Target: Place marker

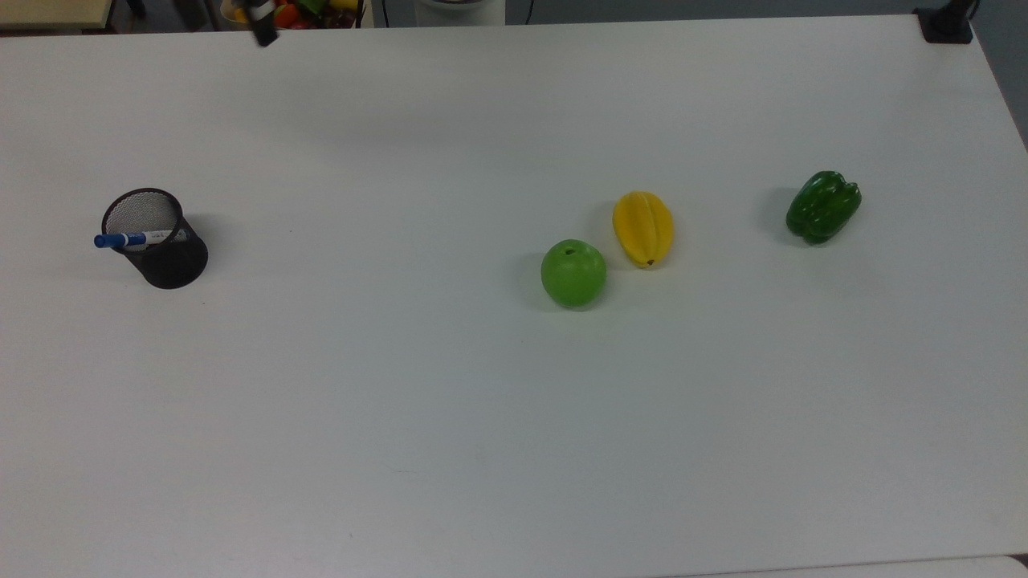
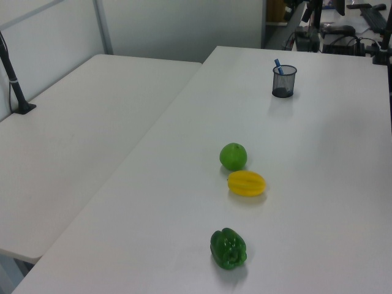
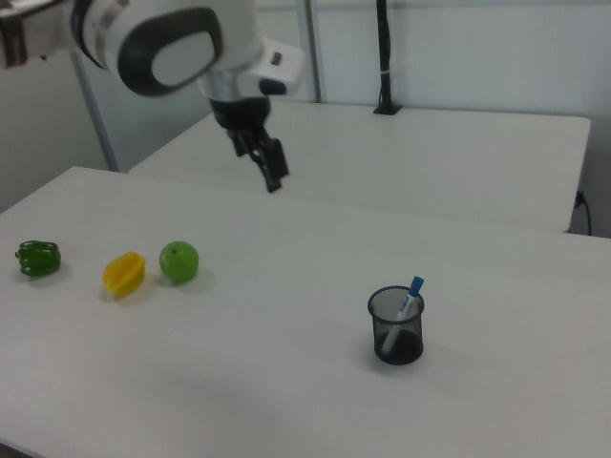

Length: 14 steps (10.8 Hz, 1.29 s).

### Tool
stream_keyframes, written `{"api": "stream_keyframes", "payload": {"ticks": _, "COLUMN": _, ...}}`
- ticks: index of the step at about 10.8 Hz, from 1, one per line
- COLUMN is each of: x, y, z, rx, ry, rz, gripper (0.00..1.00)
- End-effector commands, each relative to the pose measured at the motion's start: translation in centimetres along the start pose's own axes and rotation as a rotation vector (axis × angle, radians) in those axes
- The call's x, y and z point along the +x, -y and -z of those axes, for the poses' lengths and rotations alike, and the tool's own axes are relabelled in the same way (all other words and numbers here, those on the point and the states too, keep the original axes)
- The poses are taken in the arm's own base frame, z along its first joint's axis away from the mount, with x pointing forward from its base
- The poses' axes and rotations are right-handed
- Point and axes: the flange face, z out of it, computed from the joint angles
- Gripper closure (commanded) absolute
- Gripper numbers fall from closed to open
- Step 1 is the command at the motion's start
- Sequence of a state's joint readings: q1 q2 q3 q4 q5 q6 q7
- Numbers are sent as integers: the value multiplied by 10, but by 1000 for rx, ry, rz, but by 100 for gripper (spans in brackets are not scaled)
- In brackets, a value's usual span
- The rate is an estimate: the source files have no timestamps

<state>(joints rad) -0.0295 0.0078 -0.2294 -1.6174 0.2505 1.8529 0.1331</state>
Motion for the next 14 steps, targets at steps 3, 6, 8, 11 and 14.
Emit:
{"api": "stream_keyframes", "payload": {"ticks": 3, "x": -57, "y": 110, "z": -4, "rx": -114, "ry": 134, "rz": 126, "gripper": 0}}
{"api": "stream_keyframes", "payload": {"ticks": 6, "x": -88, "y": 144, "z": -23, "rx": -194, "ry": 182, "rz": 249, "gripper": 0}}
{"api": "stream_keyframes", "payload": {"ticks": 8, "x": -96, "y": 145, "z": -26, "rx": -191, "ry": 209, "rz": 399, "gripper": 0}}
{"api": "stream_keyframes", "payload": {"ticks": 11, "x": -96, "y": 139, "z": -34, "rx": -191, "ry": 198, "rz": 514, "gripper": 0}}
{"api": "stream_keyframes", "payload": {"ticks": 14, "x": -93, "y": 135, "z": -38, "rx": -180, "ry": 208, "rz": 610, "gripper": 0}}
